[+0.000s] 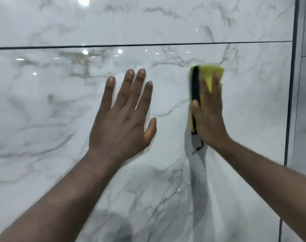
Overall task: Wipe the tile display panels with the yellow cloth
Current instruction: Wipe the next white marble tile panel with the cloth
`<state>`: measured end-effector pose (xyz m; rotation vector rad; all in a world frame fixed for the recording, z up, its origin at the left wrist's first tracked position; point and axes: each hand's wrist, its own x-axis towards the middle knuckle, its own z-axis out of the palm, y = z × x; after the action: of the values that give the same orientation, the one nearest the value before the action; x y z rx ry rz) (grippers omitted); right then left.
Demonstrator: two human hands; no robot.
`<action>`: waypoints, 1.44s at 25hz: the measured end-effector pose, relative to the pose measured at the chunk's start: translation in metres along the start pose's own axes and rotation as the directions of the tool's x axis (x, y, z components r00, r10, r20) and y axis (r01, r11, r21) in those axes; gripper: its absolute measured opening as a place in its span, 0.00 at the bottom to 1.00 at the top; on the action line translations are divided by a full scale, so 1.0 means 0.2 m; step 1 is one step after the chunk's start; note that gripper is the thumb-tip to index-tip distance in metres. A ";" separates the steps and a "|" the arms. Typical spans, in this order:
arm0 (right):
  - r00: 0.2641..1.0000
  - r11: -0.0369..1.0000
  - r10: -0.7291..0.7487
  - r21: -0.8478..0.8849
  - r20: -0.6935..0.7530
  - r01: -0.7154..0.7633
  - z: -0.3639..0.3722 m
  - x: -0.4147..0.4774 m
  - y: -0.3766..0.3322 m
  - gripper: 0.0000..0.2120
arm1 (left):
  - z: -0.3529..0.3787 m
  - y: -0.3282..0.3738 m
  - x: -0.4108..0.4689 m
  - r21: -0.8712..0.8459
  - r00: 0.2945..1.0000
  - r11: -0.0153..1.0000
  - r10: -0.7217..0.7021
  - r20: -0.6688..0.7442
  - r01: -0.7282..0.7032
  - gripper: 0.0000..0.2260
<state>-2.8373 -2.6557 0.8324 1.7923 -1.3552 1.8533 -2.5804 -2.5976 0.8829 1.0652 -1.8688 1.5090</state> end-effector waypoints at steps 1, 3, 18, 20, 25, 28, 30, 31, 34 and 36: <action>0.988 0.989 -0.141 -0.024 0.068 0.143 0.03 -0.11 -0.02 0.29 | 0.01 -0.01 0.00 -0.002 1.000 1.000 0.002 -0.006 -0.002 0.35; 0.961 0.972 -0.230 -0.017 0.152 0.235 0.02 -0.27 0.06 0.29 | 0.01 -0.01 -0.02 -0.004 1.000 1.000 -0.008 -0.011 0.008 0.35; 0.981 0.979 0.166 0.139 -0.101 -0.151 0.04 0.00 -0.12 0.30 | 0.01 0.03 -0.01 0.088 0.999 0.996 -0.026 0.042 0.022 0.36; 0.986 0.986 0.142 0.098 -0.086 -0.134 0.08 -0.03 -0.24 0.31 | 0.01 0.03 0.00 0.086 0.999 0.996 -0.031 0.025 0.028 0.36; 0.989 0.990 -0.137 -0.037 0.051 0.139 0.04 -0.14 -0.10 0.29 | -0.05 -0.05 -0.04 -0.085 0.999 0.996 -0.015 -0.048 0.011 0.39; 0.985 0.981 0.168 0.095 0.022 -0.170 0.05 -0.04 -0.27 0.32 | -0.12 -0.18 -0.18 -0.067 0.999 0.997 -0.025 -0.027 0.023 0.39; 0.984 0.990 -0.138 0.012 0.115 0.137 0.11 -0.21 -0.39 0.29 | -0.19 -0.30 -0.31 -0.057 0.999 0.997 -0.052 -0.005 0.052 0.39; 0.947 0.966 -0.254 -0.008 0.195 0.260 0.13 -0.32 -0.41 0.29 | -0.22 -0.36 -0.37 -0.049 0.999 0.998 -0.050 0.004 0.050 0.39; 0.996 0.999 -0.029 0.037 0.089 0.026 0.16 -0.34 -0.48 0.29 | -0.31 -0.53 -0.52 -0.022 1.000 1.000 -0.015 0.001 0.015 0.38; 0.948 0.934 0.311 0.163 0.065 -0.317 0.17 -0.23 -0.68 0.31 | -0.36 -0.63 -0.59 -0.009 1.000 1.000 -0.013 -0.007 0.013 0.38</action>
<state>-2.7076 -2.5873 0.8468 1.7831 -1.6224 2.1677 -2.4158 -2.5076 0.8798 1.0649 -1.8583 1.4943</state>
